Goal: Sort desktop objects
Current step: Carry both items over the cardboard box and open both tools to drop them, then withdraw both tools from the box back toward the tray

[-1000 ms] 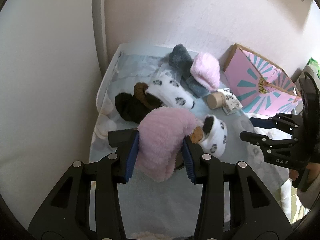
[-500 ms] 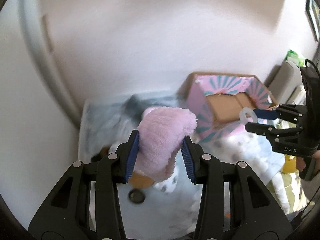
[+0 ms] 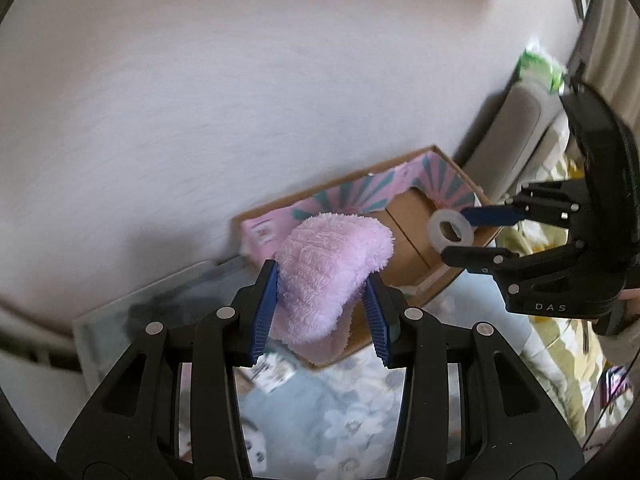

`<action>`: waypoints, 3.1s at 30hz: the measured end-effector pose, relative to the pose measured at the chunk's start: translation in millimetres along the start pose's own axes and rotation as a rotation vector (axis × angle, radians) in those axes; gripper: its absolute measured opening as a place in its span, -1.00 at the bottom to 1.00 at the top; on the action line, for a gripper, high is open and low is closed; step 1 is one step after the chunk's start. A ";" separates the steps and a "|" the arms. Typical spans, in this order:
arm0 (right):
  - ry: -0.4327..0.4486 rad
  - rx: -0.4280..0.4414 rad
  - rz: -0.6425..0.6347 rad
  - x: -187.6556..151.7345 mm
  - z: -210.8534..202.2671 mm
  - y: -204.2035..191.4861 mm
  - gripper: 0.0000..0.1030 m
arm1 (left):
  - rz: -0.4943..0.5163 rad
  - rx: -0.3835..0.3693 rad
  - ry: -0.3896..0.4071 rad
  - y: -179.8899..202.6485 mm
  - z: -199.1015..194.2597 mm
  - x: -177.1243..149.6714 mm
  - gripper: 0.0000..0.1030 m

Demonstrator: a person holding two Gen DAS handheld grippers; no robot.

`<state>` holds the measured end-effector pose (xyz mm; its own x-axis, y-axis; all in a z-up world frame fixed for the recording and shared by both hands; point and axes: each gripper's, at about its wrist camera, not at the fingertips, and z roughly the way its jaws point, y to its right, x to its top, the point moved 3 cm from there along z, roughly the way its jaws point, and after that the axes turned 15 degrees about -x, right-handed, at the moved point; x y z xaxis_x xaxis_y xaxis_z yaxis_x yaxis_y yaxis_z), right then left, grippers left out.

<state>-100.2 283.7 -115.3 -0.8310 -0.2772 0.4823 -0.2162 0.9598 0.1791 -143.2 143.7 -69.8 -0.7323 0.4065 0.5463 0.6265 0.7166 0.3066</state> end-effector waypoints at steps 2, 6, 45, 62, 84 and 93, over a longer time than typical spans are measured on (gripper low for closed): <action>-0.038 0.000 0.018 1.7 18.1 12.7 -0.24 | -0.009 -0.026 -0.043 2.5 25.3 8.1 -0.26; -0.108 -0.017 0.010 0.1 49.3 27.6 -0.25 | -0.032 -0.025 -0.128 0.9 75.1 13.4 -0.26; -0.184 -0.065 0.101 -13.6 98.3 70.2 0.68 | -0.082 0.090 -0.126 -26.6 51.8 24.1 0.99; -0.047 -0.040 0.058 14.2 14.7 25.3 0.68 | -0.188 0.150 0.064 -72.5 -114.5 -9.7 0.99; 0.049 0.122 -0.130 2.2 -21.2 -114.1 0.68 | -0.390 0.279 0.081 -126.3 -163.9 -167.1 0.99; 0.042 0.191 -0.223 -47.0 7.5 -173.6 0.68 | -0.514 0.211 0.090 -128.6 -122.9 -200.0 0.96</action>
<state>-27.5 130.4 -175.5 -0.7306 -0.4803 0.4853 -0.4874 0.8646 0.1219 -44.5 -99.4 -122.6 -0.8977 -0.0685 0.4352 0.1214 0.9111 0.3938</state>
